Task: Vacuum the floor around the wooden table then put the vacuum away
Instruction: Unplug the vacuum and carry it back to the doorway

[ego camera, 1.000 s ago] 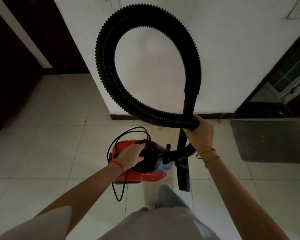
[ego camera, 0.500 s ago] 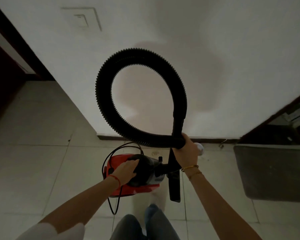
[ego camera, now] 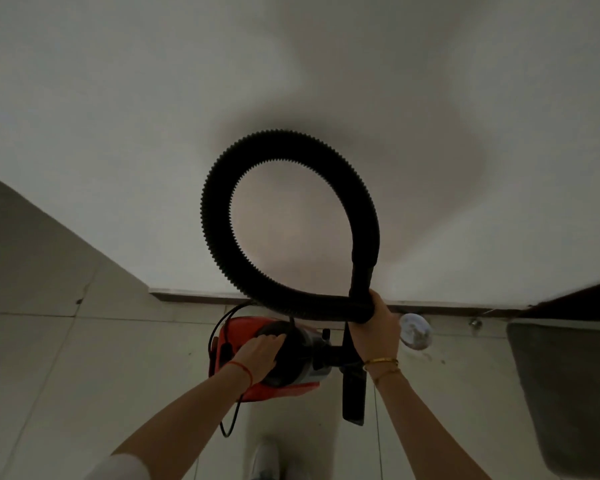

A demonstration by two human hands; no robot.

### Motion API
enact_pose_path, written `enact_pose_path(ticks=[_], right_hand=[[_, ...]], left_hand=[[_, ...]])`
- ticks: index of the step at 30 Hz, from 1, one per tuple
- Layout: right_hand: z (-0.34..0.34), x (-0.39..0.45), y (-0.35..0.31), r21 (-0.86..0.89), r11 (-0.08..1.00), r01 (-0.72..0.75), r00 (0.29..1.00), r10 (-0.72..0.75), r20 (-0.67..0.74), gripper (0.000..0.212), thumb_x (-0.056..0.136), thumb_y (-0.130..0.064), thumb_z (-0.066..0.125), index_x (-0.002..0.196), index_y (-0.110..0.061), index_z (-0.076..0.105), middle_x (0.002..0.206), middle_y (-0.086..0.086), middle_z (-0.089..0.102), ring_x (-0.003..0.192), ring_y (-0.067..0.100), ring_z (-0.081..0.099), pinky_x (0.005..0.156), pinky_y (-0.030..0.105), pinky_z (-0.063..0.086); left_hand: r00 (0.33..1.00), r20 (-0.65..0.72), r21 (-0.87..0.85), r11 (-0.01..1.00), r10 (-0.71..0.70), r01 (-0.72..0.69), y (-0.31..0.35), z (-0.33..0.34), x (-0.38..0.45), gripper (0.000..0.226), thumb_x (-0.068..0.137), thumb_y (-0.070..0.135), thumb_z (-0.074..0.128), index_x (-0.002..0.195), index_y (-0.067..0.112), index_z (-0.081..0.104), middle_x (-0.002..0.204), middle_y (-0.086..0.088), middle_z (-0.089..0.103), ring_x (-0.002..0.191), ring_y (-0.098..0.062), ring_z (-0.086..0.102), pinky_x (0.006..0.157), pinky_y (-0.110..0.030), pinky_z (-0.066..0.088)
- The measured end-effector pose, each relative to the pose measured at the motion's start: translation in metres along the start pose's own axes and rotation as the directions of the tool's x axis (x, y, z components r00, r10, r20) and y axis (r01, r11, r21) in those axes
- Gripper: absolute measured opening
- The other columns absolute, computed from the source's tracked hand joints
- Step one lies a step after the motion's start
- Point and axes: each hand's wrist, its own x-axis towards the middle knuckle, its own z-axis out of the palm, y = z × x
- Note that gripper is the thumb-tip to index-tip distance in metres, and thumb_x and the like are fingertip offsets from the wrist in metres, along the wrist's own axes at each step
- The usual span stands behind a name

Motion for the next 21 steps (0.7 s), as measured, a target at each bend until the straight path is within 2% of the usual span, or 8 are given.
enact_pose_path(ticks=[4, 9, 13, 17, 21], right_hand=[[0.063, 0.027, 0.051, 0.021, 1.000, 0.016, 1.000, -0.016, -0.019, 0.044, 0.077, -0.003, 0.065, 0.120, -0.012, 0.061, 0.086, 0.013, 0.073, 0.073, 0.032, 0.067, 0.060, 0.026, 0.047], [0.126, 0.048, 0.098, 0.002, 0.998, 0.064, 0.996, -0.064, -0.056, 0.046, 0.074, -0.003, 0.067, 0.119, -0.011, 0.061, 0.087, 0.011, 0.073, 0.074, 0.031, 0.067, 0.062, 0.021, 0.042], [0.160, 0.060, 0.121, -0.001, 0.996, 0.093, 0.993, -0.093, -0.072, 0.045, 0.074, -0.004, 0.068, 0.118, -0.012, 0.062, 0.086, 0.009, 0.073, 0.073, 0.029, 0.067, 0.061, 0.021, 0.042], [0.184, 0.064, 0.138, -0.002, 0.996, 0.087, 0.993, -0.087, -0.083, 0.045, 0.073, -0.004, 0.069, 0.118, -0.011, 0.062, 0.088, 0.010, 0.072, 0.076, 0.029, 0.067, 0.062, 0.021, 0.042], [0.200, 0.066, 0.143, 0.003, 0.994, 0.107, 0.988, -0.106, -0.110, 0.048, 0.074, -0.002, 0.069, 0.120, -0.012, 0.061, 0.089, 0.009, 0.072, 0.077, 0.029, 0.067, 0.065, 0.025, 0.049]], left_hand=[[1.000, -0.010, 0.030, 0.999, 0.016, -0.016, -0.025, 0.039, 0.069, 0.056, 0.096, 0.017, 0.046, 0.148, 0.012, 0.025, 0.136, -0.007, 0.049, 0.118, -0.024, 0.051, 0.099, -0.033, 0.042], [0.998, -0.054, -0.005, 1.000, 0.029, -0.029, -0.051, 0.085, 0.131, 0.060, 0.093, 0.015, 0.051, 0.147, 0.014, 0.024, 0.140, -0.008, 0.045, 0.122, -0.024, 0.048, 0.102, -0.033, 0.039], [0.996, -0.080, -0.091, 0.995, 0.028, -0.035, -0.066, 0.107, 0.162, 0.059, 0.092, 0.010, 0.052, 0.145, 0.015, 0.027, 0.142, -0.010, 0.041, 0.127, -0.027, 0.044, 0.103, -0.035, 0.038], [0.996, -0.085, -0.086, 0.996, 0.029, -0.037, -0.077, 0.125, 0.182, 0.053, 0.091, 0.010, 0.052, 0.141, 0.014, 0.034, 0.141, -0.009, 0.042, 0.127, -0.027, 0.042, 0.104, -0.033, 0.036], [0.998, -0.062, -0.108, 0.994, 0.006, -0.012, -0.088, 0.136, 0.193, 0.053, 0.091, 0.010, 0.052, 0.140, 0.015, 0.034, 0.138, -0.009, 0.044, 0.124, -0.027, 0.045, 0.102, -0.035, 0.040]])
